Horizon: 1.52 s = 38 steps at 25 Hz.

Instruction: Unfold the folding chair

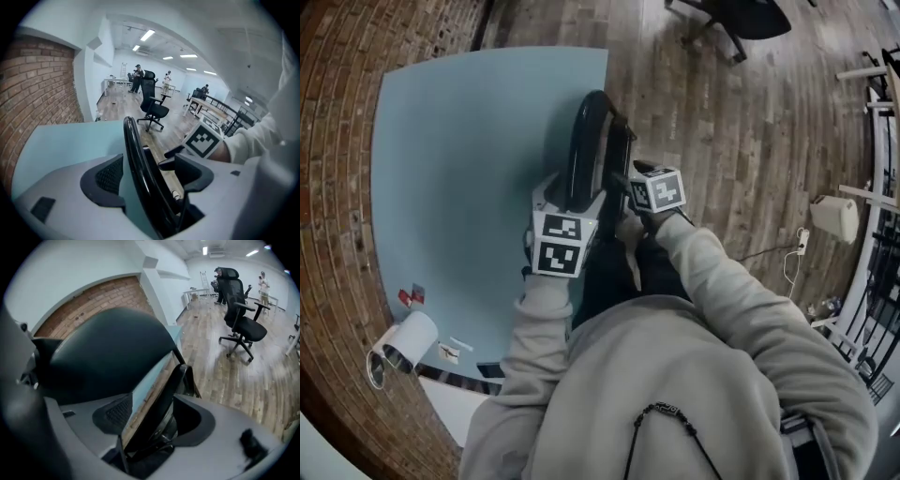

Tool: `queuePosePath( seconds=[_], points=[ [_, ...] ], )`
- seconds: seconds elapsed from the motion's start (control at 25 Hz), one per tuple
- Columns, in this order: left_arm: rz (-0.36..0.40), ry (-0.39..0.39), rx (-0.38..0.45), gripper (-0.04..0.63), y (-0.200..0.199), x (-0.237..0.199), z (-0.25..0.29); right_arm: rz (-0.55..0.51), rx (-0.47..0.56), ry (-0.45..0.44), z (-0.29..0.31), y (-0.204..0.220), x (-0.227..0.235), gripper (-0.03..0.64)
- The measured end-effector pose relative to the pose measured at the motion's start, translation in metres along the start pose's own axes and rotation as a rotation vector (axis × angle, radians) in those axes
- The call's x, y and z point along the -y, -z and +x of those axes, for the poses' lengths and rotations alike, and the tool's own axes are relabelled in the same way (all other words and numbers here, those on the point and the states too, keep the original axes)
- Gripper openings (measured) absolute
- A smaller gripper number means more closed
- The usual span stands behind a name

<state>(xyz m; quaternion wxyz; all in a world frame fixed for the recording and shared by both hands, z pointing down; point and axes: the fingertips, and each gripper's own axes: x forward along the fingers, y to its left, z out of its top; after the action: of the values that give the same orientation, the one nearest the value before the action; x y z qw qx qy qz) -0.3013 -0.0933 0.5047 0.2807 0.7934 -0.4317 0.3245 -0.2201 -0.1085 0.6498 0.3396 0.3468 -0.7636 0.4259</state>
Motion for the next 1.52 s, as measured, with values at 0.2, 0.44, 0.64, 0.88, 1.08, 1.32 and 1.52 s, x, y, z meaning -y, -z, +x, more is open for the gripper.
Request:
queuePosePath(
  seconds=[0.2,0.44,0.64,0.88,1.08,1.32,1.52],
  points=[
    [0.008,0.006,-0.091,0.327,0.009,-0.008,0.022,0.047,-0.132,0.079,0.058,0.031,0.015,0.264],
    [-0.111,0.062,-0.109,0.227,0.018,-0.017,0.033,0.060,-0.148,0.074,0.105,0.040,0.013,0.262],
    [-0.091,0.146,-0.202,0.149,0.021,-0.015,0.041,0.089,-0.243,0.108,0.125,0.064,0.020,0.240],
    [-0.205,0.176,-0.137,0.118,0.020,-0.015,0.039,0.210,-0.215,-0.009,0.122,0.065,0.013,0.158],
    [-0.198,0.208,-0.159,0.118,0.015,0.004,0.043,0.244,-0.212,-0.026,0.109,0.070,0.028,0.152],
    [-0.202,0.213,-0.167,0.118,0.008,0.037,0.050,0.284,-0.225,-0.092,0.076,0.091,0.062,0.150],
    [-0.202,0.205,-0.172,0.118,0.003,0.070,0.063,0.335,-0.209,-0.144,0.040,0.118,0.120,0.150]
  ],
)
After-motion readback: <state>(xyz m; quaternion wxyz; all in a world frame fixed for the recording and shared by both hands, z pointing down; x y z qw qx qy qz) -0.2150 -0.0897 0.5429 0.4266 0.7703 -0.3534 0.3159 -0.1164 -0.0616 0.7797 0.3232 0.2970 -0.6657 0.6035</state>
